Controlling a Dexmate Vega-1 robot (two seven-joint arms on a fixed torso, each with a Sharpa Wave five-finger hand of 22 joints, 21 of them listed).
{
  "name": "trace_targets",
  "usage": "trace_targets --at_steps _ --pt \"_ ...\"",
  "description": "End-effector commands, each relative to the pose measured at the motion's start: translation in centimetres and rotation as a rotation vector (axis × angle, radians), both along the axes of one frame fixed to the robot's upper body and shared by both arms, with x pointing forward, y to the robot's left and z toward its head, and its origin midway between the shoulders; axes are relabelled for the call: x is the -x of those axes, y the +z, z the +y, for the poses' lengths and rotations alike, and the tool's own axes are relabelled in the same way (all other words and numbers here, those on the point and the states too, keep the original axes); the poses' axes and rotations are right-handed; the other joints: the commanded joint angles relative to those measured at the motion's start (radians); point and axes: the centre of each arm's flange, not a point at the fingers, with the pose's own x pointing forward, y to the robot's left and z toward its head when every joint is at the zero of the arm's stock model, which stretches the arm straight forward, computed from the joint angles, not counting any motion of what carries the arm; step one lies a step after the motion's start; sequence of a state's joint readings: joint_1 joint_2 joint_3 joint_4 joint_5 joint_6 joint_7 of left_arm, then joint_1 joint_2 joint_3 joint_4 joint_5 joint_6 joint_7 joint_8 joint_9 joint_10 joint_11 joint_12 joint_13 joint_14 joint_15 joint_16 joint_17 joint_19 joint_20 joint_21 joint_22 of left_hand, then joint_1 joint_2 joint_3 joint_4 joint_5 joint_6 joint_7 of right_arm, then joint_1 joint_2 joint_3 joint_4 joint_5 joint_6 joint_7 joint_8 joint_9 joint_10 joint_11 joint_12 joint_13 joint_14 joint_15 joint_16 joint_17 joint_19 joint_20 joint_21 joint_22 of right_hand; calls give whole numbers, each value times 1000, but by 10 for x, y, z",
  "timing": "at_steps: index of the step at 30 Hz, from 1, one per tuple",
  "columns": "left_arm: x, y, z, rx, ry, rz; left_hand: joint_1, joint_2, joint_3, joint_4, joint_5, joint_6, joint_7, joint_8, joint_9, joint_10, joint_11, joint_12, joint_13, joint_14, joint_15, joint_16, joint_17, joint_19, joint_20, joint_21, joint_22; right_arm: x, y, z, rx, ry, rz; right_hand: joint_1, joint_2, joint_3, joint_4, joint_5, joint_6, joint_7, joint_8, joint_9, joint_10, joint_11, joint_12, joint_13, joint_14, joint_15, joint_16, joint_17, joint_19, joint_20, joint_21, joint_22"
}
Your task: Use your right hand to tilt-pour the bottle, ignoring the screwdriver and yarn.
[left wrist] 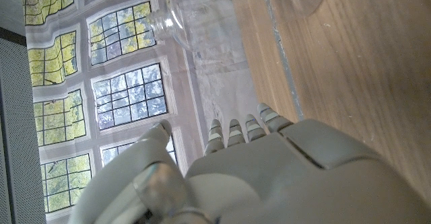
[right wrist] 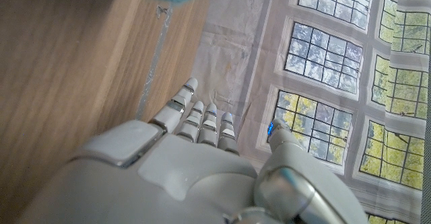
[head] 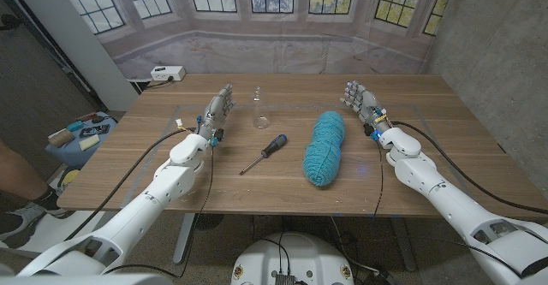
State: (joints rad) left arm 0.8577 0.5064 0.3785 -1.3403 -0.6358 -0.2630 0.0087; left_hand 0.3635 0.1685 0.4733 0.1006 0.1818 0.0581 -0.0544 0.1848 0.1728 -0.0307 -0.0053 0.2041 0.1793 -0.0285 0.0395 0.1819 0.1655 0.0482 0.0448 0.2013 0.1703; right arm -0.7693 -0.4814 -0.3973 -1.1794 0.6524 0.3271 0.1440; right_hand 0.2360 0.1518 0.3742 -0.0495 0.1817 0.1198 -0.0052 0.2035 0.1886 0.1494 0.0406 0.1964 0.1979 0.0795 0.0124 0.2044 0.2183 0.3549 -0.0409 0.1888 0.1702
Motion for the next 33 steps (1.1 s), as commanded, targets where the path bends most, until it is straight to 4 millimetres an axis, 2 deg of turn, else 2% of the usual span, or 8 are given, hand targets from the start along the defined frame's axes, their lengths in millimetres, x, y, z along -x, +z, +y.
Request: trace_targets --at_steps 1,15,21,26,33 --pt "5 1 -2 -24 -9 1 13 0 7 -8 4 5 0 2 3 1 -2 4 4 3 3 -1 2 8 4 2 3 10 4 3 39 -1 -35 16 -3 7 -4 3 11 2 4 1 4 6 4 2 13 -1 5 0 8 6 5 1" --pt "13 -6 1 -30 -7 9 24 -2 16 -24 2 8 2 1 3 3 -2 3 4 4 6 -3 2 11 5 1 3 24 20 20 106 1 -98 30 -8 10 -20 1 16 7 3 1 4 9 5 2 14 3 4 -5 7 10 5 1" --pt "15 -8 2 -39 -10 11 28 -3 20 -31 1 7 2 0 3 2 -1 2 4 4 6 -4 2 12 3 0 3 30 28 27 119 4 -126 38 -13 10 -30 -1 23 21 3 2 2 23 4 2 15 9 4 -7 9 20 6 1" --pt "14 -7 4 -49 -12 9 31 -3 23 -35 0 8 1 0 3 2 -2 1 4 4 6 -4 2 13 3 0 3 33 33 36 128 16 -150 41 -15 10 -35 -2 24 22 2 2 0 33 4 2 15 10 4 -8 8 21 5 1" --pt "13 -1 10 -60 -7 -1 34 -4 26 -41 -1 8 1 0 3 2 -2 1 5 4 6 -5 2 13 3 -1 3 38 39 48 140 33 -176 46 -19 9 -42 -3 25 23 1 2 -4 32 3 3 12 9 3 -9 3 19 3 2"
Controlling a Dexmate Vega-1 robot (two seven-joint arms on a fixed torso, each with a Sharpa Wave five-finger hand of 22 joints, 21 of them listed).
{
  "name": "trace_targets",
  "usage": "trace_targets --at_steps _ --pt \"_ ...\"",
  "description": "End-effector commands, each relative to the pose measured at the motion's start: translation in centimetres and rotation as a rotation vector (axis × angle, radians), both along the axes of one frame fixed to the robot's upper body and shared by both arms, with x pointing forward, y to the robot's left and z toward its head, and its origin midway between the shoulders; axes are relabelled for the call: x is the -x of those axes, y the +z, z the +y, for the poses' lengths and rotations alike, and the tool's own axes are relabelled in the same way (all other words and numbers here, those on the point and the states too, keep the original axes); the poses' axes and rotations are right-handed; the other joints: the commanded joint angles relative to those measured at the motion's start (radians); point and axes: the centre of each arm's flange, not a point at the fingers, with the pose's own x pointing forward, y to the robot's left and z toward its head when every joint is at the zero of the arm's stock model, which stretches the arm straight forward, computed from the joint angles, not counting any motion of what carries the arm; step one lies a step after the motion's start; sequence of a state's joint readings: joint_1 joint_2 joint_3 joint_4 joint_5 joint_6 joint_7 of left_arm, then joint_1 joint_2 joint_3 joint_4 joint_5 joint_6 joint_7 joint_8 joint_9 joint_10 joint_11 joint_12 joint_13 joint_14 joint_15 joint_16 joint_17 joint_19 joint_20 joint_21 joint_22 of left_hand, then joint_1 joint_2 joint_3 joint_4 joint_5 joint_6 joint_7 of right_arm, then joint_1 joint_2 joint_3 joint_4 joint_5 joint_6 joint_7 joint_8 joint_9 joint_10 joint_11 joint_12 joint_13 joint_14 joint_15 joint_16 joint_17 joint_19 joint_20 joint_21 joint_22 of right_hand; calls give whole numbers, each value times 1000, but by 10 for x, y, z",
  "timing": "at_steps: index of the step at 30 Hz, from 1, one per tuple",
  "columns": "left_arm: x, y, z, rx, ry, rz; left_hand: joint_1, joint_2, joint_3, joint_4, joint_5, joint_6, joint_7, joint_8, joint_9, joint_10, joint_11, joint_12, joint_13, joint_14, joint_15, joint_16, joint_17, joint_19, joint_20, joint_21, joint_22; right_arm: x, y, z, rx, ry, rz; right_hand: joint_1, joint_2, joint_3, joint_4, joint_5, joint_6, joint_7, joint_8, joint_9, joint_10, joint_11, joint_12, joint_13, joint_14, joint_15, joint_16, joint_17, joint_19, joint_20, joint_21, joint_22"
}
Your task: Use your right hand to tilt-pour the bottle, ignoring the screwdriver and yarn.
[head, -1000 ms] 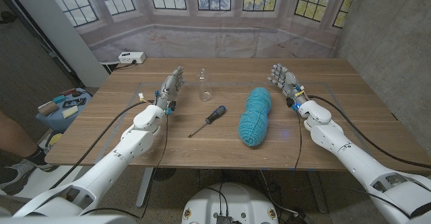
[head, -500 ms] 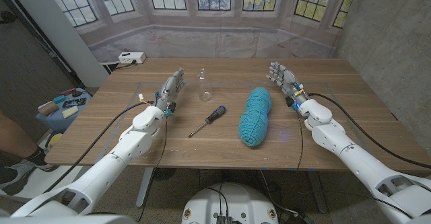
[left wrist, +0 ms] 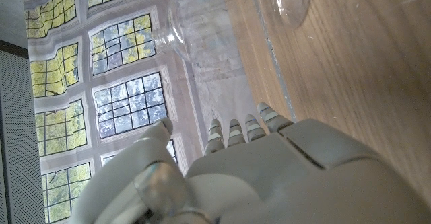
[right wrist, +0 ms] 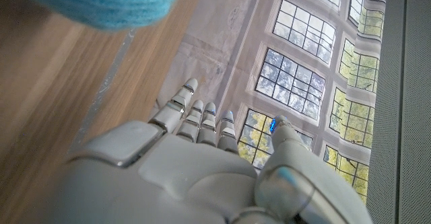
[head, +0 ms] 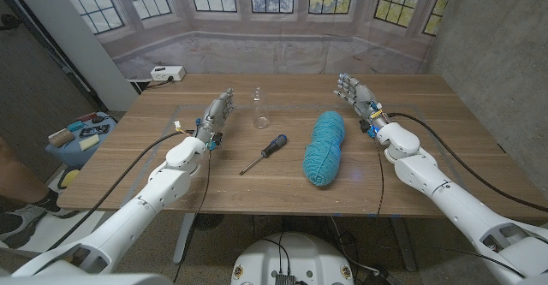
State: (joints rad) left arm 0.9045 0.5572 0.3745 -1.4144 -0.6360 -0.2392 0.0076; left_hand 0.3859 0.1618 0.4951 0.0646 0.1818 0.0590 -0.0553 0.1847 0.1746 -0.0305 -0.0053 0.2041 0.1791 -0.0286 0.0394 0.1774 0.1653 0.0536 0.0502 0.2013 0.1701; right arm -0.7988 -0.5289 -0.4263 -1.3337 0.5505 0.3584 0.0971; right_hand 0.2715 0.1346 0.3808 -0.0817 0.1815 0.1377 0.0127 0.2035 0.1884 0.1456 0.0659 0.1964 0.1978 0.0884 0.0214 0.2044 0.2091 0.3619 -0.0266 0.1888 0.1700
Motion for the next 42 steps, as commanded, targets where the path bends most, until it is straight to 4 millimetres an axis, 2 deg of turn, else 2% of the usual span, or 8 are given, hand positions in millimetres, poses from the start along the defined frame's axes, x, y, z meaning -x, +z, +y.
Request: trace_targets --at_steps 1,5,11,17,23,27,42 --pt "-1 6 9 -18 3 -12 12 3 4 -5 -1 7 2 0 2 2 -3 1 5 4 6 -1 2 7 -2 -1 3 10 12 20 26 26 -51 11 -3 3 -11 -3 7 7 1 2 0 7 3 3 3 0 2 0 -4 5 3 2" --pt "0 7 12 -19 8 -17 14 3 7 -10 -1 7 2 -1 2 2 -2 0 5 4 6 -1 2 8 -3 -2 4 12 14 28 37 39 -60 17 -9 2 -19 -4 10 13 1 2 1 13 3 3 5 5 2 -3 -3 12 4 2" --pt "2 6 14 -11 17 -18 15 3 9 -12 -2 8 1 -1 2 2 -2 0 5 4 6 -1 2 8 -3 -2 4 16 16 39 61 51 -66 26 -18 0 -33 -5 13 17 0 2 1 7 4 3 3 2 1 -5 -27 15 -4 1" --pt "4 4 19 -11 29 -22 16 3 10 -15 -2 7 2 -1 2 0 1 -1 5 2 6 -2 2 7 -2 -3 4 18 20 52 91 74 -72 36 -26 0 -45 -6 14 33 -2 1 1 13 4 3 1 7 -1 -8 -38 22 -5 1" --pt "7 3 21 -3 44 -27 17 3 12 -17 -3 7 2 -1 2 0 2 -2 5 1 7 -2 3 7 -2 -3 4 19 28 64 124 108 -77 46 -33 0 -56 -6 7 33 -6 1 -9 13 1 3 -6 0 -5 -10 -54 19 -8 1" --pt "8 0 20 3 49 -29 17 3 13 -18 -3 8 3 -1 2 -1 0 -2 5 0 7 -2 3 6 -2 -4 4 19 31 71 139 132 -82 58 -39 0 -67 -6 -1 45 -9 1 -12 23 1 3 -8 7 -6 -12 -63 30 -8 0" --pt "11 -5 20 14 59 -40 18 4 17 -22 -3 10 2 -1 2 1 3 -2 5 1 6 -2 3 7 -2 -4 4 14 29 95 193 192 -111 99 -69 5 -95 -4 -21 59 -12 0 -33 28 -4 2 -23 19 -11 -16 -84 46 -9 -1"
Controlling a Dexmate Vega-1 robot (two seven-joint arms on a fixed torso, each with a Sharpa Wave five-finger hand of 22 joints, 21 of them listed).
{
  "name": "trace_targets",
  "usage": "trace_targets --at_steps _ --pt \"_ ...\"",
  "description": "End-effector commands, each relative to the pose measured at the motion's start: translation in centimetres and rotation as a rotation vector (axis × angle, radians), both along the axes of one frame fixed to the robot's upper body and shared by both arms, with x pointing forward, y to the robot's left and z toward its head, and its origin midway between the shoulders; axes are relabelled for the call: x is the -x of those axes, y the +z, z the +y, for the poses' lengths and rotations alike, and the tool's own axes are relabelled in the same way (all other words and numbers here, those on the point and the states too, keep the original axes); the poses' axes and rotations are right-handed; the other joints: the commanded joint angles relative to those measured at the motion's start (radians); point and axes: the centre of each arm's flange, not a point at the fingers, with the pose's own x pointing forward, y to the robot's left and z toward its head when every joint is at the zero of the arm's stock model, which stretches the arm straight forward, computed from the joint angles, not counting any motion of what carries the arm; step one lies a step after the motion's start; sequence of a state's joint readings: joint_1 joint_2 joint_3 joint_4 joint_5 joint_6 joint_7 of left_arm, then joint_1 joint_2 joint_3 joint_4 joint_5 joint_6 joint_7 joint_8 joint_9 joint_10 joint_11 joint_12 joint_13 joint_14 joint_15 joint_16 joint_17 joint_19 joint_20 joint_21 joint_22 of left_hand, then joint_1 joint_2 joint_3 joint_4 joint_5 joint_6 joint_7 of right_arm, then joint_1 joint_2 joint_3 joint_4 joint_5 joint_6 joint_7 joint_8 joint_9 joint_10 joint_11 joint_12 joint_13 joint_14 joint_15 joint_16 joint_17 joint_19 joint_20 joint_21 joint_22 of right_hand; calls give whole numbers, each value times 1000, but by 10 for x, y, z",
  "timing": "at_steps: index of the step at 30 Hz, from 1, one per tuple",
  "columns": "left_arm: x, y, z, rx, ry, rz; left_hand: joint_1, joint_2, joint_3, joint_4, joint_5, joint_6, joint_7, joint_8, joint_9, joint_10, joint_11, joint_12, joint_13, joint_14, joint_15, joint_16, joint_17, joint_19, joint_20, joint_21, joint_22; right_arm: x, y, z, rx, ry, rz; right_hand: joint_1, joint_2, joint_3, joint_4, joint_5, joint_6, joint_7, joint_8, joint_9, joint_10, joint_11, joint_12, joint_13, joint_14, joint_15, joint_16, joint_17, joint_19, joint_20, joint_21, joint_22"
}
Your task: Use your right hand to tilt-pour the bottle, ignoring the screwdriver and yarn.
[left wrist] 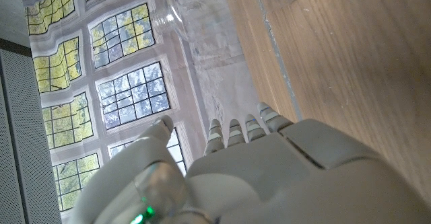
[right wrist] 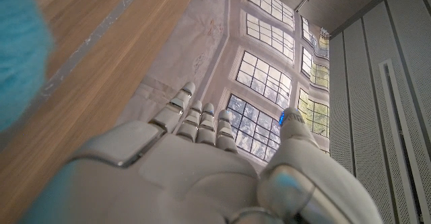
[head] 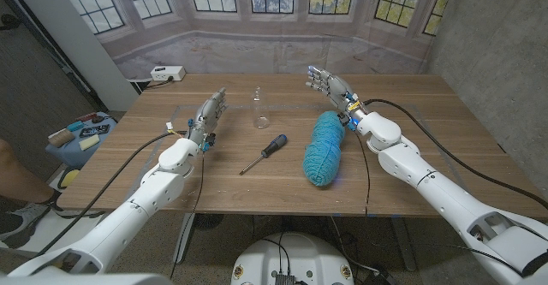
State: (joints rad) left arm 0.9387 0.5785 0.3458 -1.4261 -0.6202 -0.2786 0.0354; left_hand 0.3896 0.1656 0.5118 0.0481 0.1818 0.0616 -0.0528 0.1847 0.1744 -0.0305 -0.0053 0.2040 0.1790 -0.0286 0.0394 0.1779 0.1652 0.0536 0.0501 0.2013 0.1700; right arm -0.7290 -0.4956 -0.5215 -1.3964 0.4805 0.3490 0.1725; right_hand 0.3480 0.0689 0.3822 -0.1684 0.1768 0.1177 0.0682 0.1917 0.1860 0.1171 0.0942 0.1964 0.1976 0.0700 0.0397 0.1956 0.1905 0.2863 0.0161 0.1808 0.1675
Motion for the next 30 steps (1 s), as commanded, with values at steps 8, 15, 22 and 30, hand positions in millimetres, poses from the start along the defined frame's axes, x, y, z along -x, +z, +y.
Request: trace_targets --at_steps 8,15,22,30 --pt "5 -2 1 7 9 -13 15 0 2 -8 -4 9 0 0 3 2 3 -1 5 1 7 -2 3 7 -1 -4 4 -6 2 28 79 49 -40 74 -27 15 -23 12 -15 5 2 3 -17 -5 -5 2 -14 2 -5 2 -14 4 1 1" --pt "5 -3 1 10 9 -13 15 0 4 -9 -4 10 1 0 3 4 3 -1 6 2 7 -2 3 6 -1 -4 5 -10 4 36 121 54 -44 115 -41 25 -25 21 -28 8 2 3 -28 -4 -6 3 -19 6 -5 2 -20 7 1 0" --pt "2 -4 1 19 4 -13 14 0 5 -11 -4 12 1 0 3 5 1 -1 6 3 7 -1 3 6 -2 -5 5 -13 10 44 171 62 -40 158 -55 37 -26 28 -39 8 3 4 -37 -3 -6 3 -25 10 -5 1 -27 9 1 0" --pt "-1 -6 2 31 2 -14 14 0 7 -13 -5 13 1 0 3 4 2 -1 6 4 7 -1 3 6 -2 -5 5 -18 13 54 223 77 -28 202 -71 47 -25 32 -61 10 0 4 -50 -4 -7 3 -36 14 -6 1 -33 10 1 0"
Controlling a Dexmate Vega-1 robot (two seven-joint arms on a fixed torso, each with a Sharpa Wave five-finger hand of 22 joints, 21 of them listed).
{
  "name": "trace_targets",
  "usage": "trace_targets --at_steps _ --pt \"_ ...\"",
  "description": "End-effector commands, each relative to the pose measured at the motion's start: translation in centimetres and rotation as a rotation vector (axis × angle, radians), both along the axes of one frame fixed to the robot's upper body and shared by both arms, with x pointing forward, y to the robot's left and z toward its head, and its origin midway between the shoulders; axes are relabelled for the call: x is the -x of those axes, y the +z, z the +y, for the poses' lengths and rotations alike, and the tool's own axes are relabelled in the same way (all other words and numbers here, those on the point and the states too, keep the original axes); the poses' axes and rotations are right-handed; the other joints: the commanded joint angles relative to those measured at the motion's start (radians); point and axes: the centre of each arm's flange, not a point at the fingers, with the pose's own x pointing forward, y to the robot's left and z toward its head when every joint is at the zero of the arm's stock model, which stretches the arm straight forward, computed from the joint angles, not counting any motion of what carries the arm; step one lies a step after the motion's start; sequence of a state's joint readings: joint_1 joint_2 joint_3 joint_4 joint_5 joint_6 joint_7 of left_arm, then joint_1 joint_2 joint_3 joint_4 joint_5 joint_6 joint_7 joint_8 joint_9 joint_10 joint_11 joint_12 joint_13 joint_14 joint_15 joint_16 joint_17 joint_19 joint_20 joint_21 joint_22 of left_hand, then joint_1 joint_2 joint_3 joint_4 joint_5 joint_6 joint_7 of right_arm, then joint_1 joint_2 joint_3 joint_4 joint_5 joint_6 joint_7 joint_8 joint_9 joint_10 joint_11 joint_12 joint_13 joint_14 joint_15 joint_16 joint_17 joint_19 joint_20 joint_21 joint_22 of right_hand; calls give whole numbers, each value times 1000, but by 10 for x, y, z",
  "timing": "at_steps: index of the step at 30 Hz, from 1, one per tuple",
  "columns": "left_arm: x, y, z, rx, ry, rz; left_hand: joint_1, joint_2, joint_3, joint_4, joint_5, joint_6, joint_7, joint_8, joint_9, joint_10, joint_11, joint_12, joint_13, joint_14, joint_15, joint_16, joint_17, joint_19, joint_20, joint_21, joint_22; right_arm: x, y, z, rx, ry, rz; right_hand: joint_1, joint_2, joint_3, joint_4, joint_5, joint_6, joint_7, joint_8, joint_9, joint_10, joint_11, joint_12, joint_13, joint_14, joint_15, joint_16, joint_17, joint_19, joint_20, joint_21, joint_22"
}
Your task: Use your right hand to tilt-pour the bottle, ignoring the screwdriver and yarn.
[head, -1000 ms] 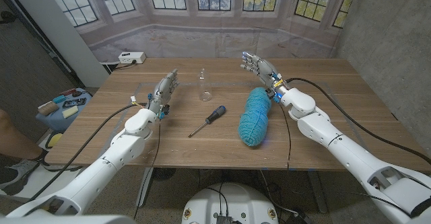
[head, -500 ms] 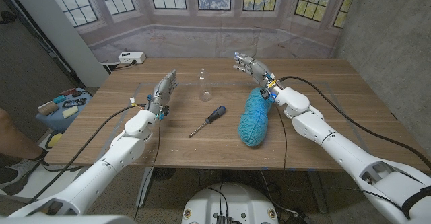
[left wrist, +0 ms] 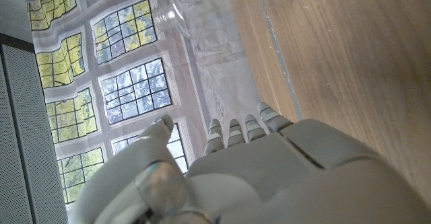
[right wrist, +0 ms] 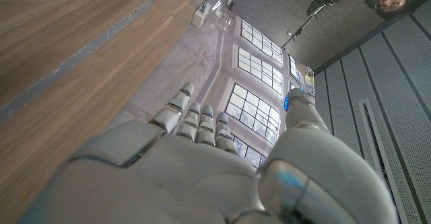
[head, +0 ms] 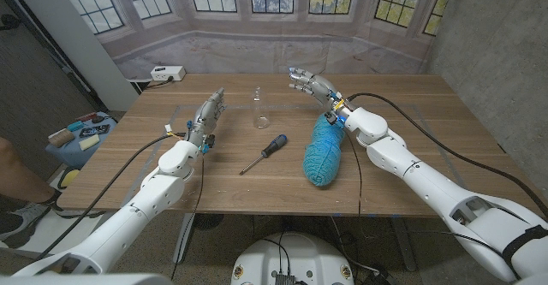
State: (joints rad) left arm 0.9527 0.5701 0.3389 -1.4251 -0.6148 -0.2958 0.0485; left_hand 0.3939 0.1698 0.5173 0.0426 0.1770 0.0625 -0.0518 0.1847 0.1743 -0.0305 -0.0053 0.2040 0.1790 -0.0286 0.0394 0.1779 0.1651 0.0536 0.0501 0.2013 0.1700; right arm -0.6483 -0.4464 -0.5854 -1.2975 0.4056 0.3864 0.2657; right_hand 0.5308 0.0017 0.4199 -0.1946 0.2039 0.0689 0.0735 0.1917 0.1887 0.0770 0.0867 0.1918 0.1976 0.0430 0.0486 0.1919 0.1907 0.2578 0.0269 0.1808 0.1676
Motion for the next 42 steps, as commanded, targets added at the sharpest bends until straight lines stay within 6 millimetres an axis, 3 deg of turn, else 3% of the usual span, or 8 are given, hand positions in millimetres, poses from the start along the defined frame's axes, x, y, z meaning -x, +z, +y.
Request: trace_targets --at_steps 1,15,42 --pt "-4 -1 0 16 -11 -7 10 -4 2 -8 0 12 0 0 3 5 4 -1 6 4 7 -1 3 7 -2 -5 5 -10 12 21 98 24 1 25 -6 10 1 6 -16 6 0 1 -12 3 -2 3 -10 4 -2 1 -6 -1 1 0" --pt "-8 -2 -3 28 -21 -8 11 -4 6 -13 0 13 1 0 4 9 4 0 6 9 8 0 3 7 -2 -5 5 -22 14 37 173 74 10 97 -40 24 4 10 -51 7 -2 1 -45 5 -5 4 -36 12 -6 2 -29 0 -2 1" --pt "-3 1 -5 17 -14 1 14 -4 14 -23 -2 32 6 4 4 14 5 1 6 13 7 0 3 5 -3 -6 5 -47 21 49 239 132 3 151 -67 32 7 11 -70 2 -1 1 -67 2 -5 4 -53 10 -5 2 -40 -2 1 1"
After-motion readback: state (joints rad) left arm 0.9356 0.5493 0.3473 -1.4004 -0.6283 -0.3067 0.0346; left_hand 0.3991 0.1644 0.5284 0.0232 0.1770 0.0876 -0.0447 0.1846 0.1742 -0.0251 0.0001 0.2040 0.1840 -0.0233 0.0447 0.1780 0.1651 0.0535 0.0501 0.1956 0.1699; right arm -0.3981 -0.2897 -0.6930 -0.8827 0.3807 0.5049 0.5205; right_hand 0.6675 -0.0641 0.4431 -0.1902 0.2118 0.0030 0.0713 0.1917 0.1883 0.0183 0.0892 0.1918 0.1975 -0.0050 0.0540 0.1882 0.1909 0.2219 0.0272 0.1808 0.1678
